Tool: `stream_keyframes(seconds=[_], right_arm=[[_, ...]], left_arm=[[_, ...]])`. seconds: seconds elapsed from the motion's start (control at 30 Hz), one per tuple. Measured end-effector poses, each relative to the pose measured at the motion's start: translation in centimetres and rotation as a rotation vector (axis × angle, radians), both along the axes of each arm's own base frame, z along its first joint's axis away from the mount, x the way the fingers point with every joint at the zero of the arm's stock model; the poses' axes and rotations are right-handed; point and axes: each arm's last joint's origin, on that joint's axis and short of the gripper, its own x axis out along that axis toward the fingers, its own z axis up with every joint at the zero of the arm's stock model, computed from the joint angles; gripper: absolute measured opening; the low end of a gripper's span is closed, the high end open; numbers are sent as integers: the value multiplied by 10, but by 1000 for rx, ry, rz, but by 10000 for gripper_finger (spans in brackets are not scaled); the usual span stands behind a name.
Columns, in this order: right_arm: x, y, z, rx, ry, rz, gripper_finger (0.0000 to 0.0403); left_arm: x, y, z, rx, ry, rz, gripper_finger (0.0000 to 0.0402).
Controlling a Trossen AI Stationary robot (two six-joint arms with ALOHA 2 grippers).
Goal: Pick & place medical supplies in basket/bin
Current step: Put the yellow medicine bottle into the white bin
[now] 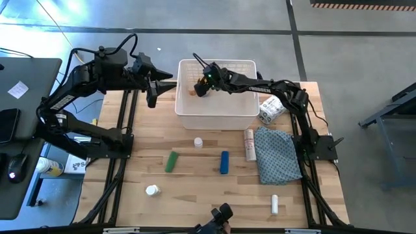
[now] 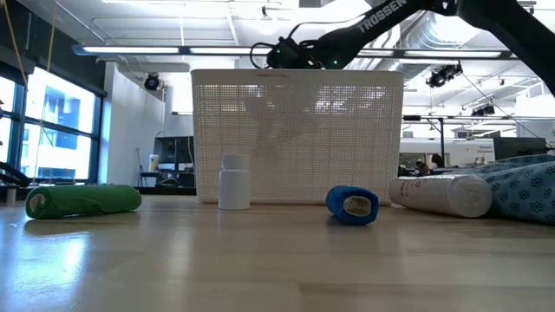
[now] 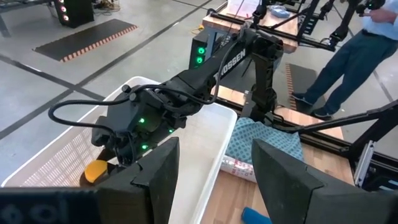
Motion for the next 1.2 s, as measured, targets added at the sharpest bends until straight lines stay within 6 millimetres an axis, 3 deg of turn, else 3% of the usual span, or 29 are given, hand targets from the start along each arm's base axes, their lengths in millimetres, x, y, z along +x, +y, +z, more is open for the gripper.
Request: stream_keyframes(seconds=[0.6,1.2], right_arm=[[-2,0,-2,-12,52,23,223],[1,-2,2,-35,0,22,241]], left_arm=[[0,0,0,-1,0,-1,232],[0,0,0,2,1,-2,232]])
